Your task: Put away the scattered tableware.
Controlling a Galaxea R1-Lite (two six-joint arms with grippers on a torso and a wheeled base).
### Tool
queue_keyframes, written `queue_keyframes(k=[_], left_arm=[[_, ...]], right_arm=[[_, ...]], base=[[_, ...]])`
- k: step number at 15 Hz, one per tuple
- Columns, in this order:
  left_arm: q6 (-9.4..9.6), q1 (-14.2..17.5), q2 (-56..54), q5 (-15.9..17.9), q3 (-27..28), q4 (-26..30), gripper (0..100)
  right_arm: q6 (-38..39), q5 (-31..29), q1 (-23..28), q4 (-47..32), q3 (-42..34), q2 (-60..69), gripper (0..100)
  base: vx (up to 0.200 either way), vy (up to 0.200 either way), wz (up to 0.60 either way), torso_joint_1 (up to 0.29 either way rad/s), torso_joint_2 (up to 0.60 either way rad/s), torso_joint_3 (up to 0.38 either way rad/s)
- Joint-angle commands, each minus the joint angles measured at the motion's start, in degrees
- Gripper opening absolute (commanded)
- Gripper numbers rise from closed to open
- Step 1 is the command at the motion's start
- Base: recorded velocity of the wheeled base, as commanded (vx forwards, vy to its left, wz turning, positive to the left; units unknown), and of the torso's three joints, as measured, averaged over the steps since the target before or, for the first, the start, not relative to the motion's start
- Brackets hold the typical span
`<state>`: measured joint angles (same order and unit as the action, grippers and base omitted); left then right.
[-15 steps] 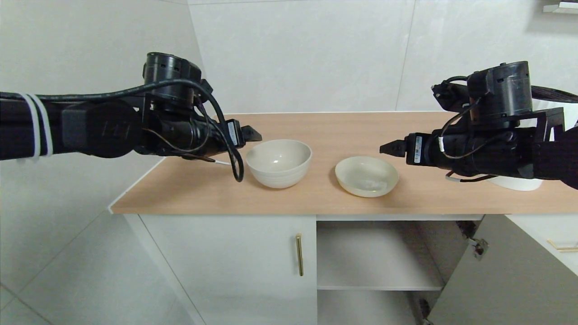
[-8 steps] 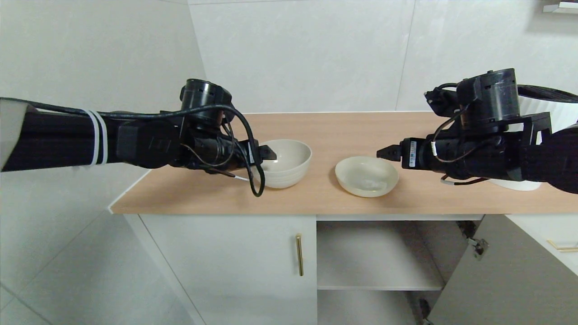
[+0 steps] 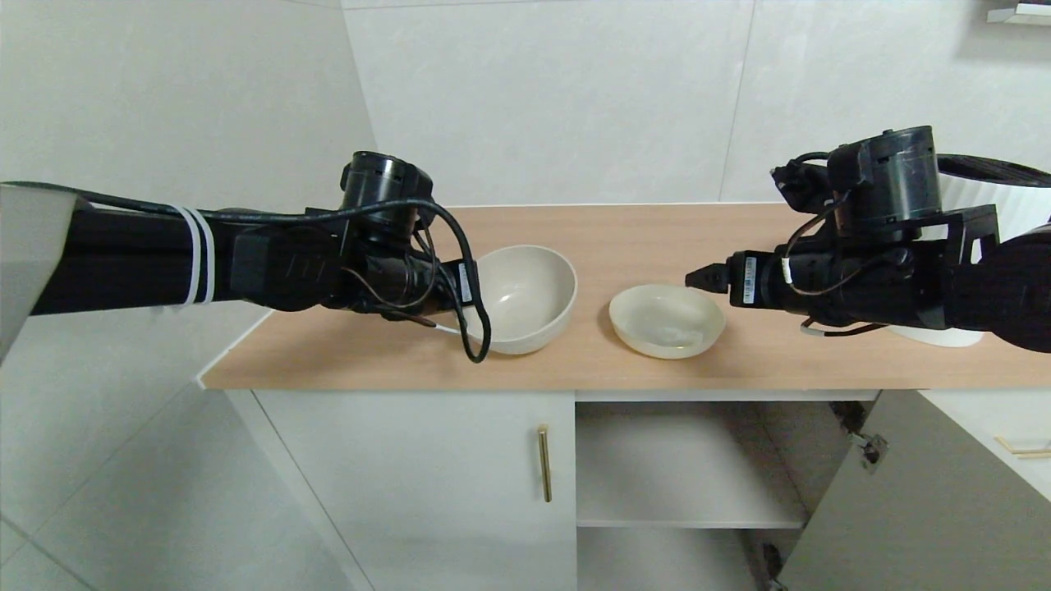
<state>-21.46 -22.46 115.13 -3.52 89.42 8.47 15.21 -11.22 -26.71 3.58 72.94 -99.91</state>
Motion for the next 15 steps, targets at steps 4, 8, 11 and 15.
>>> queue_keyframes(k=[4, 8, 11, 15], left_arm=[[-0.08, -0.84, -8.6, -1.66, -4.96, 0.05, 0], [-0.08, -0.84, -16.51, -1.49, -8.29, -0.03, 0], [0.01, -0.92, -17.83, -1.49, -8.82, -0.03, 0], [-0.08, -0.92, -17.92, -1.49, -8.82, -0.12, 0]], right_arm=[[0.34, -2.76, 0.08, -2.35, 1.42, -2.3, 100], [2.45, -6.89, 0.08, -13.69, 8.01, -6.61, 100], [2.45, -6.98, 0.17, -13.69, 8.19, -8.28, 100], [3.95, -6.98, 0.17, -13.52, 9.42, -10.21, 100]], base=[[0.0, 0.0, 0.0, 0.0, 0.0, 0.0], [0.0, 0.0, 0.0, 0.0, 0.0, 0.0], [0.0, 0.0, 0.0, 0.0, 0.0, 0.0], [0.0, 0.0, 0.0, 0.0, 0.0, 0.0]])
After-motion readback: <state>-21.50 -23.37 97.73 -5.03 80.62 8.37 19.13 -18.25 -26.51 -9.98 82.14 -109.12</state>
